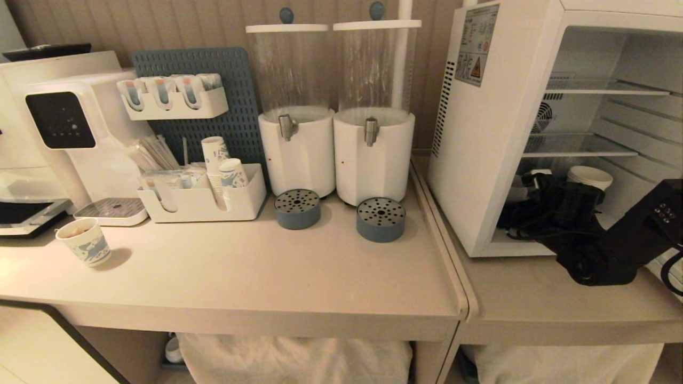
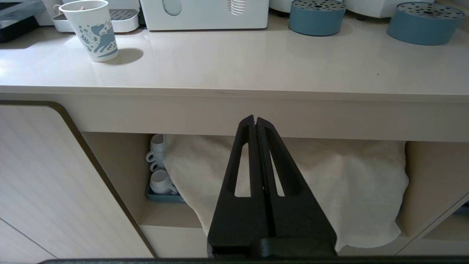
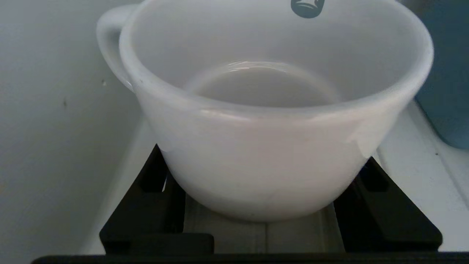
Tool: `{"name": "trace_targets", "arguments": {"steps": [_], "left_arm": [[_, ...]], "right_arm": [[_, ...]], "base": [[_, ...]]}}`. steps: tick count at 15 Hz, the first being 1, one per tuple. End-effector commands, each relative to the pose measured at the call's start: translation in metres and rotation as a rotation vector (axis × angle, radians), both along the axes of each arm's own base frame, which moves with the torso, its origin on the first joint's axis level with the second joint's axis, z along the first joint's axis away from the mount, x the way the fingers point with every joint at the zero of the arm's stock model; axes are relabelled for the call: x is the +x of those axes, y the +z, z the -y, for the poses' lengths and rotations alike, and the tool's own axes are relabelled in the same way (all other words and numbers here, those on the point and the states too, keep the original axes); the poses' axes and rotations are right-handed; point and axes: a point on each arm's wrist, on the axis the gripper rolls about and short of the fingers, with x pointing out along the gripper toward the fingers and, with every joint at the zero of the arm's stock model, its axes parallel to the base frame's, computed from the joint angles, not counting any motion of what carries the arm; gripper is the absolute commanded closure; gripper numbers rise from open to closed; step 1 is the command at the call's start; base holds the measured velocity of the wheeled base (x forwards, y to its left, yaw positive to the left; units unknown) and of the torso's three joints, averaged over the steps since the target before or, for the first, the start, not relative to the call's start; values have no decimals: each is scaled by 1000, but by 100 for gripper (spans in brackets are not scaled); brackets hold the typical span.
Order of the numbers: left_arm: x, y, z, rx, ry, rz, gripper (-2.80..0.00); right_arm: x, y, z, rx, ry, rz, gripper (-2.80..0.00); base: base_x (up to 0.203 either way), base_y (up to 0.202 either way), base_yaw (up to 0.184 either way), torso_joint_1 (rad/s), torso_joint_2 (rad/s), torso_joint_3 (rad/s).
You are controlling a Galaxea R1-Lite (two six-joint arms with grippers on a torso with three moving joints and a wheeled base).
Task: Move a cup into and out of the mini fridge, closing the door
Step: Put the ceramic cup in the freezer
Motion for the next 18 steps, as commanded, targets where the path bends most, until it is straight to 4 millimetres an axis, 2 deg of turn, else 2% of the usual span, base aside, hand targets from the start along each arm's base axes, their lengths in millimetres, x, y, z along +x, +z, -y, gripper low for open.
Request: {"name": "trace_targets", "arguments": {"steps": [1, 7, 8, 15, 18], "left_arm": [[0, 0, 0, 0, 0, -2, 0], [0, 0, 0, 0, 0, -1, 0], [0, 0, 0, 0, 0, 0, 0], [0, 0, 0, 0, 0, -2, 0], [0, 0, 0, 0, 0, -2, 0]], "right_arm": [[3, -9, 0, 0, 3, -19, 0], [4, -13, -3, -1, 9, -28, 0], [4, -13, -3, 0, 9, -28, -280], [2, -13, -2, 2, 7, -31, -280], [-6, -8, -2, 7, 12, -36, -280]], "base": [[0, 0, 0, 0, 0, 0], [0, 0, 0, 0, 0, 0], [0, 0, 0, 0, 0, 0], [0, 0, 0, 0, 0, 0], [0, 0, 0, 0, 0, 0]]}}
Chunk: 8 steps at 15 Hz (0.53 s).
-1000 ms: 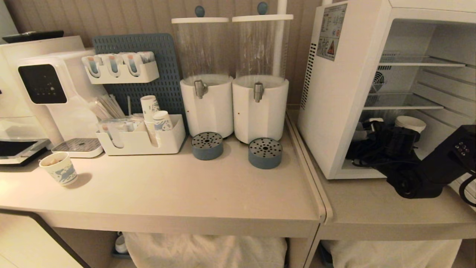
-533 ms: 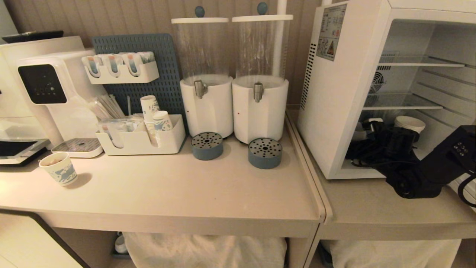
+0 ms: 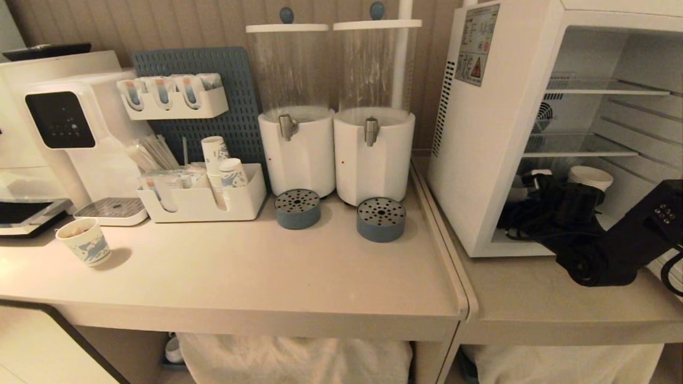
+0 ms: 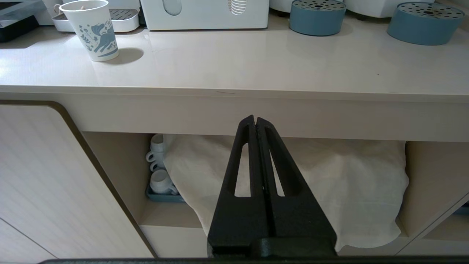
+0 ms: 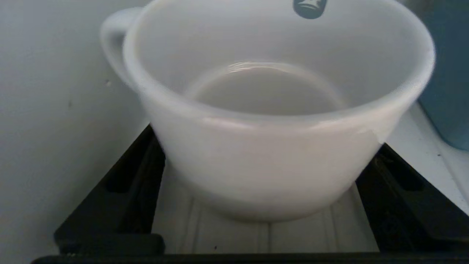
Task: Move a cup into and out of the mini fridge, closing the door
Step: Put the ceramic cup in the freezer
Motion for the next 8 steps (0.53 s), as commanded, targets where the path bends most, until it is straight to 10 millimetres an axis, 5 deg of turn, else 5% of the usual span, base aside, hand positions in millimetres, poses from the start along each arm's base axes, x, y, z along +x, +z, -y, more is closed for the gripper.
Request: {"name": "trace_targets", "arguments": {"steps": [1, 8], "left_arm": [[0, 0, 0, -1, 0, -1, 0], [0, 0, 0, -1, 0, 2, 0]], "right_arm": [[-5, -1, 0, 3, 1, -15, -280], [-27, 17, 3, 5, -6, -14, -280]], "base": [[0, 0, 0, 0, 0, 0], [0, 0, 0, 0, 0, 0]]}}
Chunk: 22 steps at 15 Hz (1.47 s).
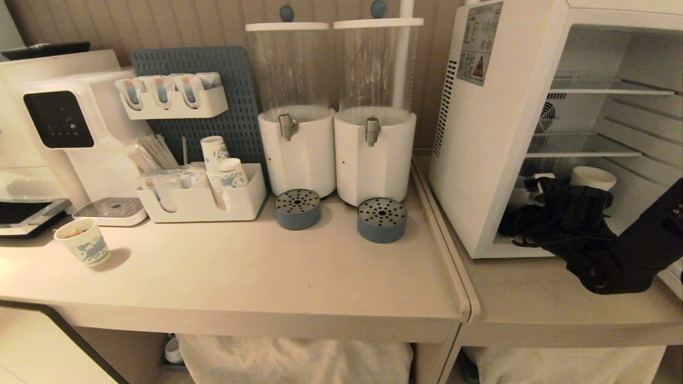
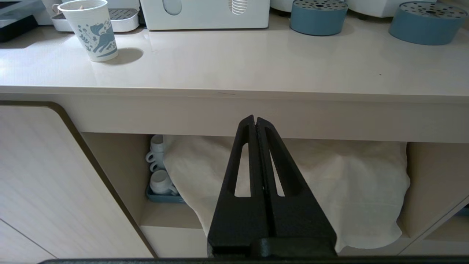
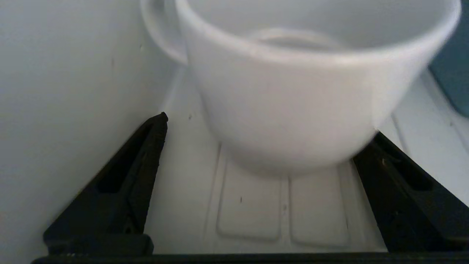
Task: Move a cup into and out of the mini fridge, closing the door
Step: Put the ceramic cup in the freezer, then close the freezer door
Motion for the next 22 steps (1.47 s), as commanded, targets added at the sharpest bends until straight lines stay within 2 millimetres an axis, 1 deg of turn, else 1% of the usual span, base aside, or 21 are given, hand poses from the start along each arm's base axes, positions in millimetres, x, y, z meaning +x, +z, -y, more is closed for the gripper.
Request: {"name": "trace_targets", "arguments": {"steps": [1, 3, 4, 6, 7, 8, 9, 12, 16, 21, 22], "left_arm": [[0, 0, 0, 0, 0, -3, 0], [0, 0, 0, 0, 0, -1, 0], [0, 0, 0, 0, 0, -1, 0], [0, 0, 0, 0, 0, -1, 0], [0, 0, 0, 0, 0, -2, 0], [0, 0, 0, 0, 0, -1, 0], [0, 0, 0, 0, 0, 0, 0], [0, 0, 0, 0, 0, -1, 0], [0, 0, 0, 0, 0, -1, 0], [0, 0, 0, 0, 0, 0, 0], [0, 0, 0, 0, 0, 0, 0]], "right_arm": [[-7, 8, 2, 1, -6, 17, -280], [-9, 8, 3, 1, -5, 13, -280], [-16, 11, 6, 4, -3, 9, -280], [-34, 21, 13, 15, 5, 10, -280], [-42, 24, 16, 18, 11, 32, -32], [-49, 28, 18, 18, 13, 61, 0], [-56, 32, 20, 16, 10, 75, 0], [-67, 38, 23, 16, 4, 83, 0], [-74, 40, 22, 21, 14, 79, 0], [-97, 55, 18, 45, 79, 94, 0], [-106, 64, 17, 47, 96, 114, 0]], "base": [[0, 0, 0, 0, 0, 0], [0, 0, 0, 0, 0, 0], [0, 0, 0, 0, 0, 0], [0, 0, 0, 0, 0, 0], [0, 0, 0, 0, 0, 0], [0, 0, 0, 0, 0, 0], [0, 0, 0, 0, 0, 0], [0, 0, 0, 0, 0, 0], [0, 0, 0, 0, 0, 0], [0, 0, 0, 0, 0, 0], [0, 0, 0, 0, 0, 0]]}}
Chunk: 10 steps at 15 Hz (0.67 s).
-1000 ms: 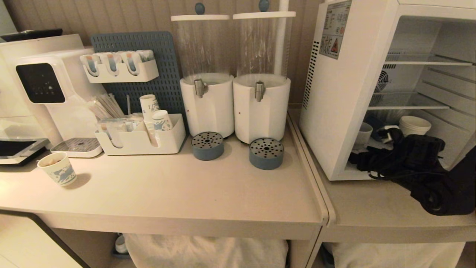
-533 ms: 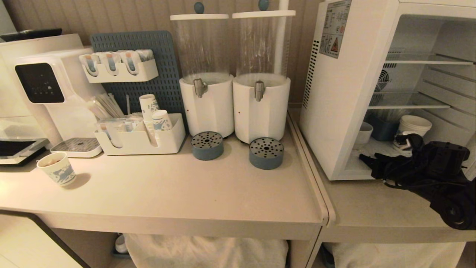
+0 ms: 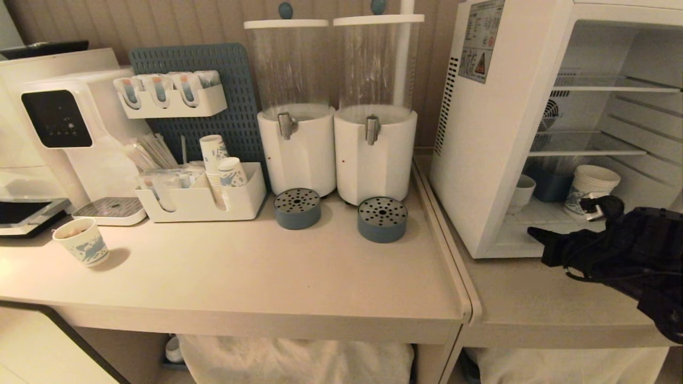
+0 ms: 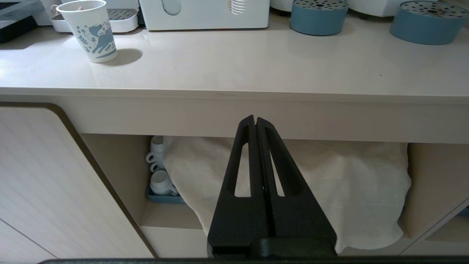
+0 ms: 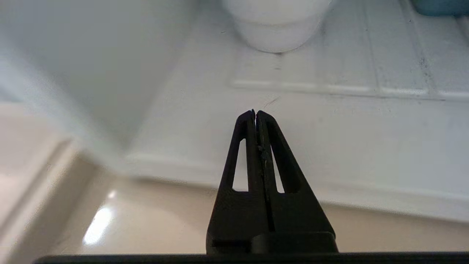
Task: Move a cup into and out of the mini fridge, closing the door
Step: Close the freezer door
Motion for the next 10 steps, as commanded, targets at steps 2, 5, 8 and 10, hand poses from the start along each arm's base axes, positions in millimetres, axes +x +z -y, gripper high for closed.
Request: {"name": "trace_targets", "arguments": {"steps": [2, 5, 8, 10], "left_arm": [[0, 0, 0, -1, 0, -2, 0], [0, 0, 0, -1, 0, -2, 0], [0, 0, 0, -1, 0, -1, 0], [0, 0, 0, -1, 0, -2, 0]], "right_arm": [[-34, 35, -5, 1, 57, 101, 0], [-78, 60, -12, 2, 122, 170, 0], [-130, 85, -19, -6, 174, 263, 0], [-175, 103, -26, -9, 213, 326, 0]], "base": [[0, 0, 0, 0, 0, 0], [0, 0, 0, 0, 0, 0], [0, 0, 0, 0, 0, 0], [0, 0, 0, 0, 0, 0]]}}
